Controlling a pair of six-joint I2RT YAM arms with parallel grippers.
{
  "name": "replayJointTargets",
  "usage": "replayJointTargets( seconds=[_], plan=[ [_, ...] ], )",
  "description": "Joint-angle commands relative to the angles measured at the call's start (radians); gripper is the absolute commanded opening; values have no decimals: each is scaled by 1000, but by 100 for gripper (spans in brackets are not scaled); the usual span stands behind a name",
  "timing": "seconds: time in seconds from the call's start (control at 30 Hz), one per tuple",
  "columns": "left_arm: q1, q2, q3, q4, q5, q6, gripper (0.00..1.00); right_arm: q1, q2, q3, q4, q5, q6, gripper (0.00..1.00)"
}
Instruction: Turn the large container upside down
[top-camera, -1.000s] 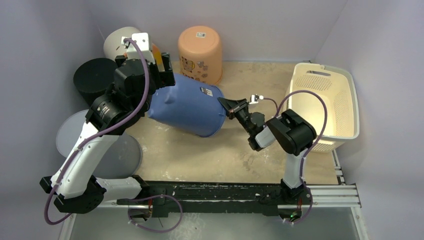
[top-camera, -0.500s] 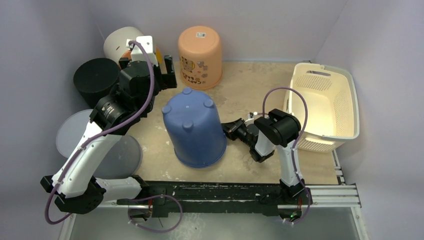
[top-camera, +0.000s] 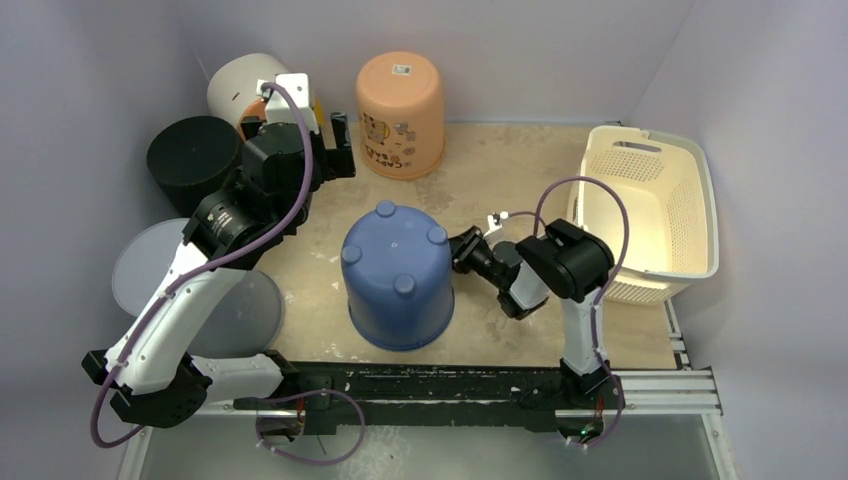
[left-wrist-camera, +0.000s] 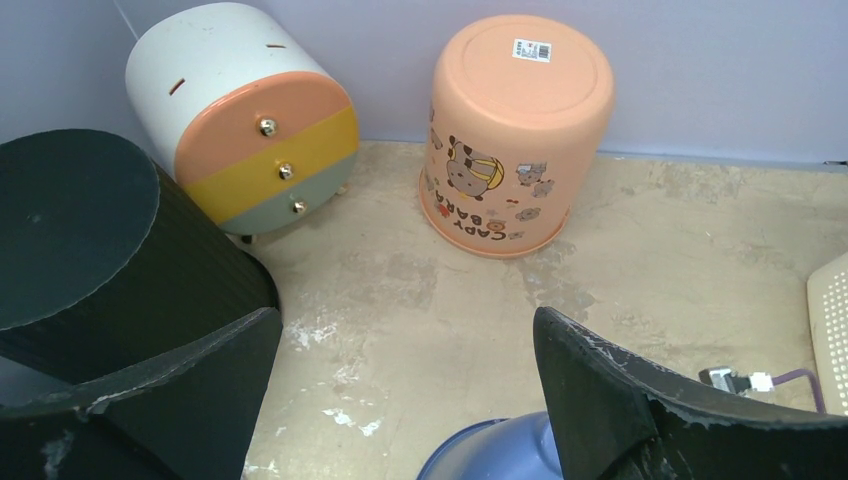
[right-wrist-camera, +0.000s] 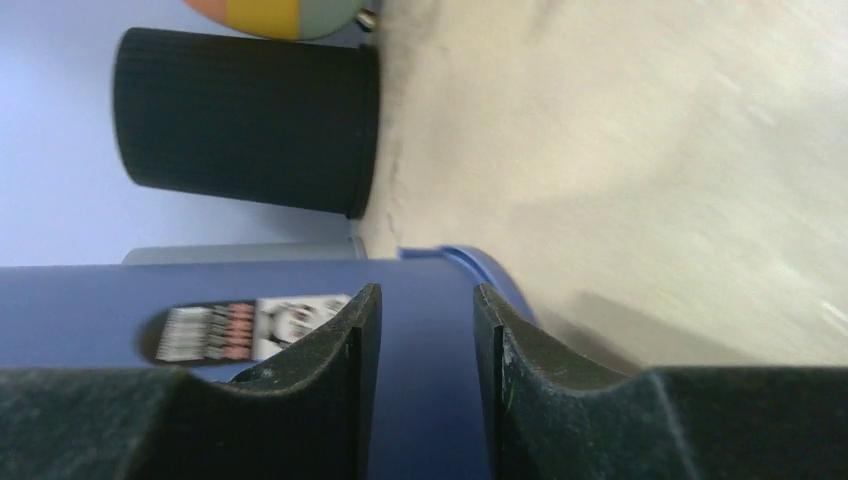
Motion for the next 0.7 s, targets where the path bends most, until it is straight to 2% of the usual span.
replayJointTargets(
  seconds=[0.0,0.13,0.27,0.33,0.4,0.47,0.5,0.67],
  plan=[
    [-3,-11,-7,46,1,-14,93,4,-156,104,-95,-8,-216,43],
    [-3,-18,-15,46,-6,-8,93,5,-278,198,-439,79,-418,50],
    [-3,-22,-16,40,-10,-4,93,8,-395,308,-852,271,-580,62],
    [-3,-23,-17,41,-10,0,93,11,-448,331,-1002,376,-619,68],
    [-3,-19,-13,45,-11,5,93,13,-514,346,-1137,431,-654,79],
    [-2,-8,-7,48,-8,10,93,16,-570,363,-1274,469,-667,95],
    [-2,0,-3,49,-2,10,93,18,-604,363,-1334,482,-667,99],
    [-2,16,-5,75,28,10,93,32,-802,335,-1627,564,-653,100]
  ],
)
